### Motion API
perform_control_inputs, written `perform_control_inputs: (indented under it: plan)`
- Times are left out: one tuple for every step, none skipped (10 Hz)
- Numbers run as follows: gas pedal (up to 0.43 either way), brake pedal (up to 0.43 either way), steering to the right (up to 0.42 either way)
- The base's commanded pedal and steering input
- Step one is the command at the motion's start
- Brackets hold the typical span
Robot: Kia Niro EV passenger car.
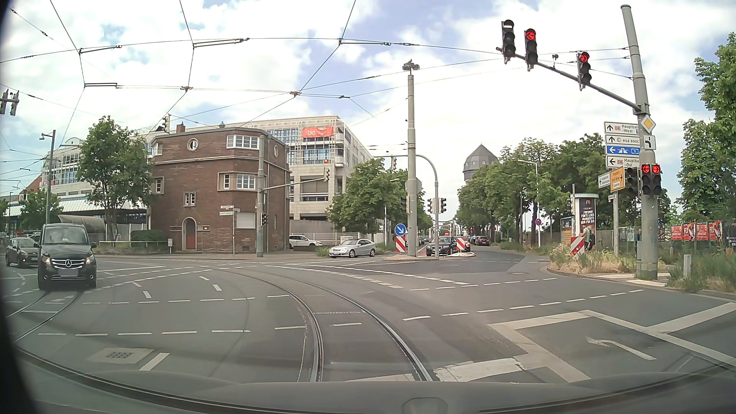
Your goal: Follow the waypoints while adhering to traffic rules and regulations
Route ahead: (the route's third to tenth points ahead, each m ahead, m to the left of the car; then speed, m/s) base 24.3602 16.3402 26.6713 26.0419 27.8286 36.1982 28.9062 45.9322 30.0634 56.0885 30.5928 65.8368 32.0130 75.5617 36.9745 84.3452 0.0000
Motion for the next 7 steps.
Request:
perform_control_inputs:
  plan:
    - [0.0,0.238,-0.11]
    - [0.0,0.238,-0.11]
    - [0.0,0.238,-0.109]
    - [0.0,0.238,-0.11]
    - [0.0,0.238,-0.11]
    - [0.0,0.238,-0.109]
    - [0.0,0.238,-0.11]
